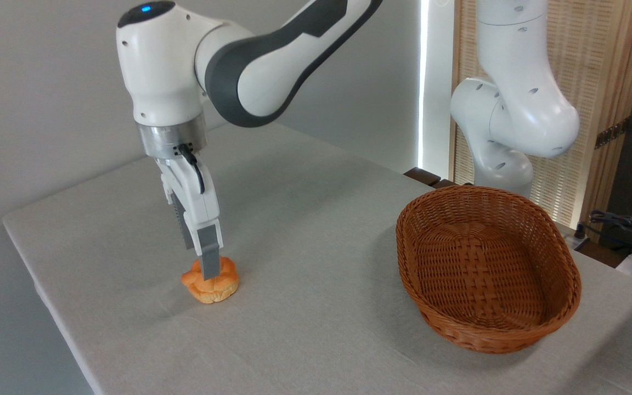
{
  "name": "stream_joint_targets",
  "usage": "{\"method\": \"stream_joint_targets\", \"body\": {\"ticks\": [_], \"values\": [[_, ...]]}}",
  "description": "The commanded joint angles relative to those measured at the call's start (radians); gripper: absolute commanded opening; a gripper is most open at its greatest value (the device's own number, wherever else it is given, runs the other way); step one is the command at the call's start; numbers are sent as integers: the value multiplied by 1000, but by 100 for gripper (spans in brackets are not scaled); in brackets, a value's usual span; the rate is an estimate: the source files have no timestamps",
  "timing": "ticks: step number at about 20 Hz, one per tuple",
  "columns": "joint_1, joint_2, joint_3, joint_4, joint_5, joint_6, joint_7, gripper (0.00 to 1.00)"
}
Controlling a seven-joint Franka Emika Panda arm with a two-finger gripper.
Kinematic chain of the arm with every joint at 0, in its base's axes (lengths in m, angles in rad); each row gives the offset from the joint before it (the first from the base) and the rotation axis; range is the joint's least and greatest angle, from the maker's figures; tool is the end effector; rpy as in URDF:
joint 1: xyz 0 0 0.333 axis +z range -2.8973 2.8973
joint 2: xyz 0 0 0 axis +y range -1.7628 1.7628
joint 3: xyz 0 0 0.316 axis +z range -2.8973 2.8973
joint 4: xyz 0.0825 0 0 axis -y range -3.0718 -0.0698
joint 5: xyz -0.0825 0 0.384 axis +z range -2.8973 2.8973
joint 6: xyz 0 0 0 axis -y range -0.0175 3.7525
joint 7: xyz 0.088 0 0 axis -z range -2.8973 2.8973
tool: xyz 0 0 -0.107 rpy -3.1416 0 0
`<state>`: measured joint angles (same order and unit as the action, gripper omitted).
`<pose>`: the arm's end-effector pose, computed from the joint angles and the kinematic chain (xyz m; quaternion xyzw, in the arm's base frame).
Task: Put bread into the basket
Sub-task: 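Lower the gripper onto the golden bread roll and close on it, then lift the gripped bread roll up off the table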
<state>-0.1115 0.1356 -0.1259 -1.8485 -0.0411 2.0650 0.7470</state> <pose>0.5887 -0.1418 0.4574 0.8849 -0.4632 0.0464 0.0158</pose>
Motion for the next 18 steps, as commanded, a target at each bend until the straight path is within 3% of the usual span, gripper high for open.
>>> {"method": "stream_joint_targets", "body": {"ticks": [1,11,12,14,15,18], "values": [[3,-17,-6,-46,-14,49,-1,100],[3,47,-29,-52,1,66,2,100],[3,52,-29,-52,3,76,2,94],[3,53,-31,-52,1,87,20,32],[3,53,-31,-52,1,87,37,27],[3,52,-31,-52,1,84,49,26]]}}
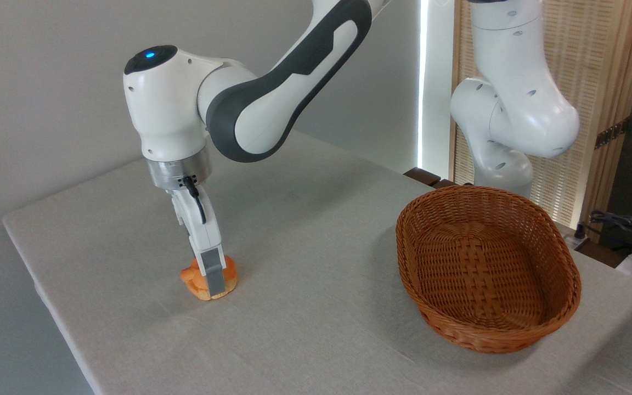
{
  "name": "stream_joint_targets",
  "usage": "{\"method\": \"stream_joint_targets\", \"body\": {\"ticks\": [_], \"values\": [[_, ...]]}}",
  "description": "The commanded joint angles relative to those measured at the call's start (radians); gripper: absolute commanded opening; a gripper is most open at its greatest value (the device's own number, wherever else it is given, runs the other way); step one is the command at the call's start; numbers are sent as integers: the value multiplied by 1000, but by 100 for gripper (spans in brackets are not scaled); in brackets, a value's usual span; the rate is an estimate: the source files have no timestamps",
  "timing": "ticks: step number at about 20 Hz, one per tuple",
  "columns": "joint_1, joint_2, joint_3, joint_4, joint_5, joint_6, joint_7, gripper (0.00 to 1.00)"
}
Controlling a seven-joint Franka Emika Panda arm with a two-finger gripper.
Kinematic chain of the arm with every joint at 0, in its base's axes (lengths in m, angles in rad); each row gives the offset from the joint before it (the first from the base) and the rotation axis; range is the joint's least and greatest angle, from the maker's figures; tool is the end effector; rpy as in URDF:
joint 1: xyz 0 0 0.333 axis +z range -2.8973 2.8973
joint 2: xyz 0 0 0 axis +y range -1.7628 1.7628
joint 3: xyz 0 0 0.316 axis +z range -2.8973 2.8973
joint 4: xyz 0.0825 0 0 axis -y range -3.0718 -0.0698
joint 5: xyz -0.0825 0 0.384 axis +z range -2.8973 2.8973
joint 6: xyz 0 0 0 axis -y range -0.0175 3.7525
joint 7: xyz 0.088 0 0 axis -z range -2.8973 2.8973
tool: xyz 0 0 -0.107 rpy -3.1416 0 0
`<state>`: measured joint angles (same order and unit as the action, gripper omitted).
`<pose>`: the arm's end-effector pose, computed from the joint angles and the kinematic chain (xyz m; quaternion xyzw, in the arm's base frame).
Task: Put bread into the basket
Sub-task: 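Lift the gripped bread roll up off the table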
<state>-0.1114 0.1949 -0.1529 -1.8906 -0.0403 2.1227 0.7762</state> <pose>0.5882 -0.1570 0.4076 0.8730 -0.4864 0.0271 0.0261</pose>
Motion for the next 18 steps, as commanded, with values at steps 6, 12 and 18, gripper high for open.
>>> {"method": "stream_joint_targets", "body": {"ticks": [6,12,18], "values": [[4,-17,-4,-10,0,22,20,26],[10,-130,13,-8,-10,-64,15,26],[13,-300,111,-12,-9,-295,21,28]]}}
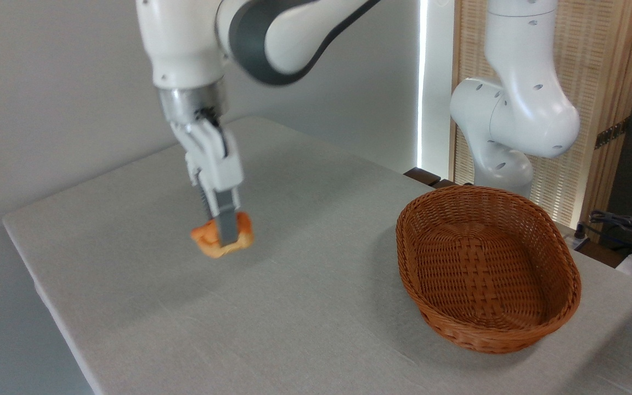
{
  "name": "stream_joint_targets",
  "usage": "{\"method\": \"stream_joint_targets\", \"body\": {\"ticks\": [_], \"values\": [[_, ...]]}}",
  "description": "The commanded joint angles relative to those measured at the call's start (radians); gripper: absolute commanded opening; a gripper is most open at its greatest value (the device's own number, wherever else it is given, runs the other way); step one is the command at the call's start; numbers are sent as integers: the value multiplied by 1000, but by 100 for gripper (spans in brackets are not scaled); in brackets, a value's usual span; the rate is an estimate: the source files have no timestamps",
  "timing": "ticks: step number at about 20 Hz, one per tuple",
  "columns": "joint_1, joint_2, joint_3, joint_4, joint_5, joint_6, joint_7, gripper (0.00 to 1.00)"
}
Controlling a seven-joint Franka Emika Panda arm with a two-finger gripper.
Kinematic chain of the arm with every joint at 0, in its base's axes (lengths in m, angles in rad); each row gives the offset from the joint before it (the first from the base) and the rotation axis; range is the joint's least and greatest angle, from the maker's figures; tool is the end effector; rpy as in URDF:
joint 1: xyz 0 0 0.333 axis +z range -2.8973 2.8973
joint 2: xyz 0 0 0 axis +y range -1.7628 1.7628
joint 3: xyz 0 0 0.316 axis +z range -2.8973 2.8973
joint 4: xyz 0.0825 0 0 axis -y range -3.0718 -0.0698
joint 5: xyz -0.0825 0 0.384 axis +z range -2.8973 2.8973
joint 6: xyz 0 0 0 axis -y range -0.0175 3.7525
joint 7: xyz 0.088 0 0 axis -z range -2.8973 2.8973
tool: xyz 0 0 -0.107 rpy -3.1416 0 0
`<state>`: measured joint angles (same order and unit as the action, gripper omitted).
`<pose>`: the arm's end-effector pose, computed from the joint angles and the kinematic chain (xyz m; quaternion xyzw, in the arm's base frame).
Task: Put bread into the basket
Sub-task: 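Lift the gripped bread roll up off the table, then carry the bread roll over the wicker basket and lower it inside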
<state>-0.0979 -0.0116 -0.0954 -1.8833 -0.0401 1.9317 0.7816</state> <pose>0.5532 -0.1113 0.5134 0.8860 -0.4623 0.0340 0.0089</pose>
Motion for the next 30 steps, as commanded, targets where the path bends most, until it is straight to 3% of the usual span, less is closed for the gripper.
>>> {"method": "stream_joint_targets", "body": {"ticks": [1,6,9,14,17,19,21,22,23,24,27,30], "values": [[0,-120,65,-19,-9,-158,16,28],[0,-266,152,-109,0,-335,91,33],[-2,-339,192,-215,55,-381,161,33],[-2,-375,224,-341,173,-379,251,37],[-3,-378,285,-361,186,-381,338,37],[-2,-378,315,-361,189,-382,384,43],[-3,-378,321,-362,226,-396,436,56],[-3,-378,322,-364,236,-404,473,56],[-3,-378,322,-364,238,-405,508,74],[-3,-377,322,-364,238,-404,512,84],[-3,-375,322,-364,238,-404,531,99],[-3,-376,322,-364,238,-405,582,100]]}}
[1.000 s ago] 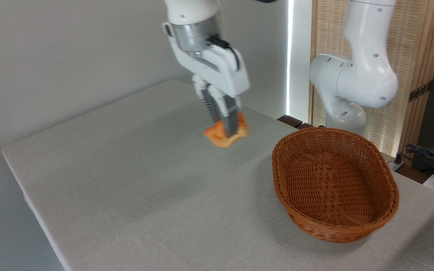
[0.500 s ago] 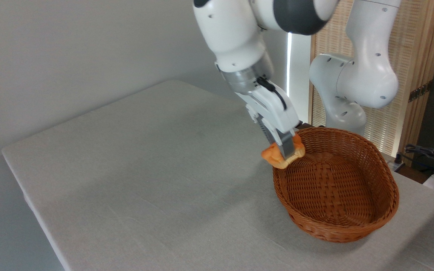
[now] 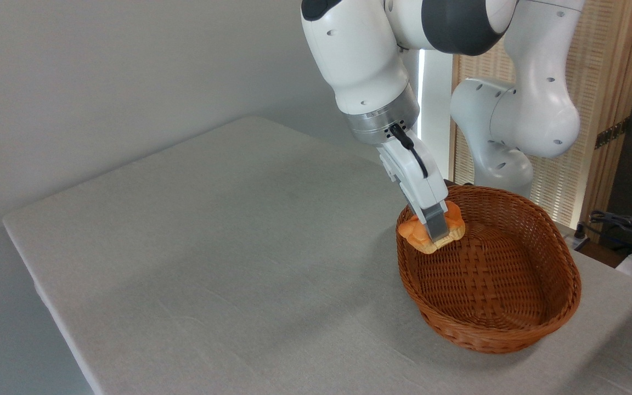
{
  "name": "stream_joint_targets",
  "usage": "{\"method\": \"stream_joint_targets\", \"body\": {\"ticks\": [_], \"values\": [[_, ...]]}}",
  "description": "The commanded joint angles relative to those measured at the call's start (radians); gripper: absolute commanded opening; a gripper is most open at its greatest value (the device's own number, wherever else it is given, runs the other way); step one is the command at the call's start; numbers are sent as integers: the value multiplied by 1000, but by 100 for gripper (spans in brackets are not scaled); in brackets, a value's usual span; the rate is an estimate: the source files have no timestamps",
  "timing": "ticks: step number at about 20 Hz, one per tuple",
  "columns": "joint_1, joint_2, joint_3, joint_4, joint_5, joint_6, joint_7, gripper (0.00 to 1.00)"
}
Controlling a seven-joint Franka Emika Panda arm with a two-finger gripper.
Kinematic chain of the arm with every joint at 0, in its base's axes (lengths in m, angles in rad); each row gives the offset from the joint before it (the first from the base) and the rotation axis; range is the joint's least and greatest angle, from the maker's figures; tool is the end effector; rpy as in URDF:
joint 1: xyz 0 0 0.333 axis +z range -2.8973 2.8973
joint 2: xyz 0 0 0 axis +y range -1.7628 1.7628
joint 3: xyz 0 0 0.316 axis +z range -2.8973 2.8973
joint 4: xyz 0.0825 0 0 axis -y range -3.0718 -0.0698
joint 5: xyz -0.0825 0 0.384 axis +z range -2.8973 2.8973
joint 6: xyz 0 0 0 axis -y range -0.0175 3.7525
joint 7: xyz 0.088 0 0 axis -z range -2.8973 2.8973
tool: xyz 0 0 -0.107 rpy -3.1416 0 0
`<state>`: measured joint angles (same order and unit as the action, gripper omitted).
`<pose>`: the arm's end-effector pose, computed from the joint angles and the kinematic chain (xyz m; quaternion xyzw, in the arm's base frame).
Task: Put bread into the basket
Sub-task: 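Carry the bread roll over the wicker basket and lower it inside, then open the gripper to release the roll and raise it away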
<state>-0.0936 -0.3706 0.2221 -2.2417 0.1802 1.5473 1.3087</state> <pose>0.3986 0.0779 0.4895 0.8035 -0.5701 -0.1567 0.0693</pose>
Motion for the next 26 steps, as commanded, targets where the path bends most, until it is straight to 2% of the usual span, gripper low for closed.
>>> {"method": "stream_joint_targets", "body": {"ticks": [1,9,12,13,15,17,21,24,26], "values": [[-8,-18,5,-6,18,-21,70,100],[-11,-19,5,4,16,-18,75,100],[-20,-18,-9,72,-10,-4,38,100],[-41,-14,-15,100,-31,0,2,100],[-95,-4,-24,140,-39,35,-61,100],[-130,10,-26,151,-42,83,-138,100],[-210,74,-40,197,-44,163,-408,100],[-227,142,-40,253,-44,200,-583,100],[-227,186,-38,298,-62,201,-638,100]]}}
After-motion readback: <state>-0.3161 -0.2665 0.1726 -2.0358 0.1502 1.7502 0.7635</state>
